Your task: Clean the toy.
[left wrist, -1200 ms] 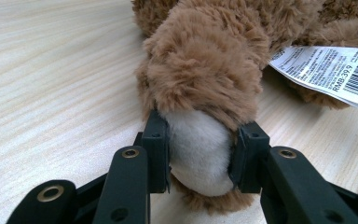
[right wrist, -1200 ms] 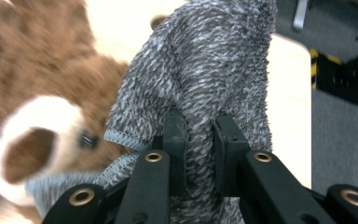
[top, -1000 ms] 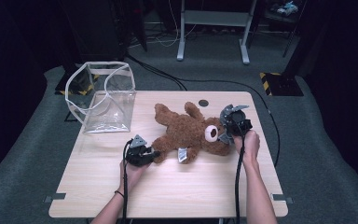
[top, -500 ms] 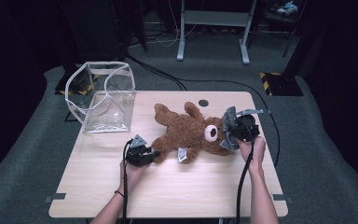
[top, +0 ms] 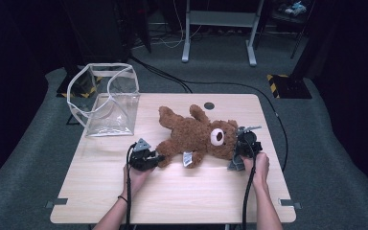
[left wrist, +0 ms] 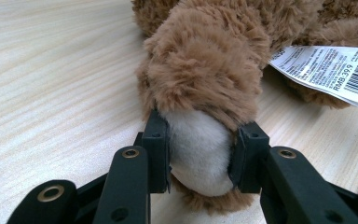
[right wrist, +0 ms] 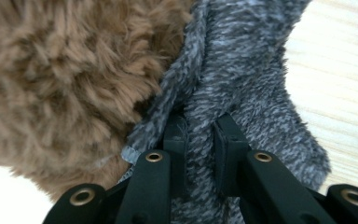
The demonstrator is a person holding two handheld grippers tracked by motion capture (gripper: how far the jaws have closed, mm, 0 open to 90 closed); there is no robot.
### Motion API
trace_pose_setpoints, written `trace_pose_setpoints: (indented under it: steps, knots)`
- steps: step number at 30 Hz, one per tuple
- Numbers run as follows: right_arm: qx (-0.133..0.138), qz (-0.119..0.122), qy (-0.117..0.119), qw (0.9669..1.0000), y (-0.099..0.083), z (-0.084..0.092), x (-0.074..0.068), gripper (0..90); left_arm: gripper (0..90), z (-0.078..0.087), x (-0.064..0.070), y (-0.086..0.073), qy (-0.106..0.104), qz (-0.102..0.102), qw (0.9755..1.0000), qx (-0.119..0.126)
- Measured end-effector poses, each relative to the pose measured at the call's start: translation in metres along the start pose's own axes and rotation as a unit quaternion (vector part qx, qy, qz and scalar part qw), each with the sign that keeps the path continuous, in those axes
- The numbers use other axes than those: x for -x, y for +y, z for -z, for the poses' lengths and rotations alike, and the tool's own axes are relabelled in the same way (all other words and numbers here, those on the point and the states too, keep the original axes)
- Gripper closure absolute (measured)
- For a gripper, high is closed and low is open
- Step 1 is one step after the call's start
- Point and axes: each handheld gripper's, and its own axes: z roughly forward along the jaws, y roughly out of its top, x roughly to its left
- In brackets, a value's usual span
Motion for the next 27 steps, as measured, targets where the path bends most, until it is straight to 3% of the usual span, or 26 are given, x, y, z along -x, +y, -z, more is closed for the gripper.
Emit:
trace_pose_setpoints:
  steps: [2,5,8,11,15,21,23,27]
  knots:
    - [0.017,-0.006,0.002,0.9998,0.002,0.011,-0.001,78.0,64.1,0.0,0.0,0.0,0.0,0.001,1.0,0.0]
    - [0.063,-0.014,0.018,0.9978,0.009,0.036,-0.006,78.0,64.1,0.0,0.0,0.0,-0.003,0.001,1.0,-0.003]
    - [0.093,0.009,0.034,0.9951,0.015,0.052,-0.02,78.0,64.1,0.0,0.0,0.0,0.0,0.001,1.0,0.0]
    - [0.077,0.022,0.025,0.9964,0.016,0.047,-0.031,78.1,64.1,0.0,0.0,0.0,0.0,0.0,1.0,0.0]
    - [0.07,0.012,0.029,0.9971,0.006,0.035,-0.025,78.3,64.1,0.0,0.0,0.0,0.0,0.0,1.0,0.0]
    - [0.019,0.006,0.017,0.9997,-0.016,0.01,-0.015,78.2,64.1,0.0,0.0,0.0,0.0,0.0,1.0,0.0]
    - [0.023,0.003,0.017,0.9996,-0.017,0.012,-0.014,78.1,64.1,0.0,0.0,0.0,0.0,0.001,1.0,0.0]
    - [0.056,0.016,0.012,0.9982,-0.006,0.036,-0.025,77.8,64.1,0.0,0.0,0.0,-0.002,0.001,1.0,-0.003]
